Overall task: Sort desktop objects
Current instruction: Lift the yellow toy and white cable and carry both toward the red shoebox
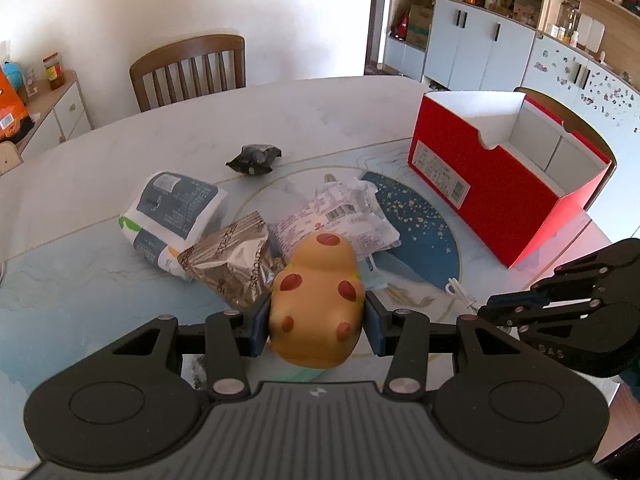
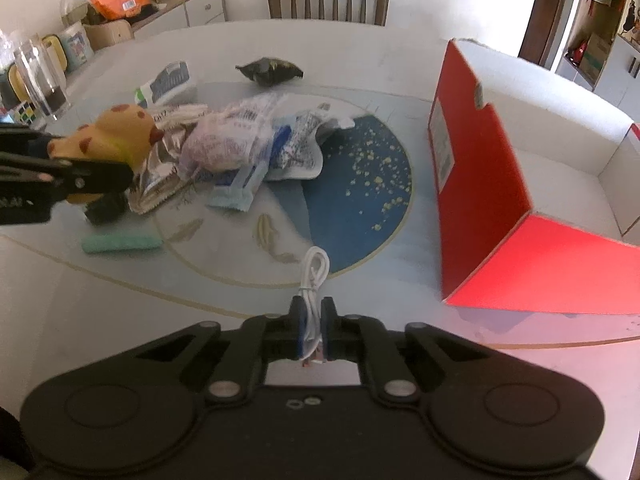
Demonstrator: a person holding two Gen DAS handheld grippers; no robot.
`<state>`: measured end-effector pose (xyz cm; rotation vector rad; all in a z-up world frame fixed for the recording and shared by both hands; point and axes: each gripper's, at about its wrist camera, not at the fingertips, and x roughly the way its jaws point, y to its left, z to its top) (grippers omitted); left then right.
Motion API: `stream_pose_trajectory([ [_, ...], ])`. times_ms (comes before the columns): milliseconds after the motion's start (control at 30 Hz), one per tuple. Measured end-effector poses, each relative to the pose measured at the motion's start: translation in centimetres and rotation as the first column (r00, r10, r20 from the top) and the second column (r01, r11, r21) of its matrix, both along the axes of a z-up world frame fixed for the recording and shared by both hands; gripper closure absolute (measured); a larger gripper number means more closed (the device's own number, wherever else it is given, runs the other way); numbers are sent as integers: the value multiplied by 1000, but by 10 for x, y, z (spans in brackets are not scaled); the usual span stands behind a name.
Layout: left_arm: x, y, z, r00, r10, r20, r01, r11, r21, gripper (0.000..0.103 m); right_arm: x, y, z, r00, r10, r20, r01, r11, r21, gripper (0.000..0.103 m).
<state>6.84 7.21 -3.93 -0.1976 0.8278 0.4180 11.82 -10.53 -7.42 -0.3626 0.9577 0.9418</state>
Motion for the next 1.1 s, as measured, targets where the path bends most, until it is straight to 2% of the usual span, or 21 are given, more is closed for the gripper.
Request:
stream_pose_trajectory([
  [533,20,-25,36,997,-68,43,65,996,53,58,26,-35,75,997,-67,39,60,986,157,96],
  [767,37,-40,46,994,-98,50,95,993,71,58,42,-50,85,993,-112,31,104,975,195,96],
  [1100,76,-62,53,988,-142,63,136,987,87,58,67,-78,86,985,-157,68,139,968,210,96],
])
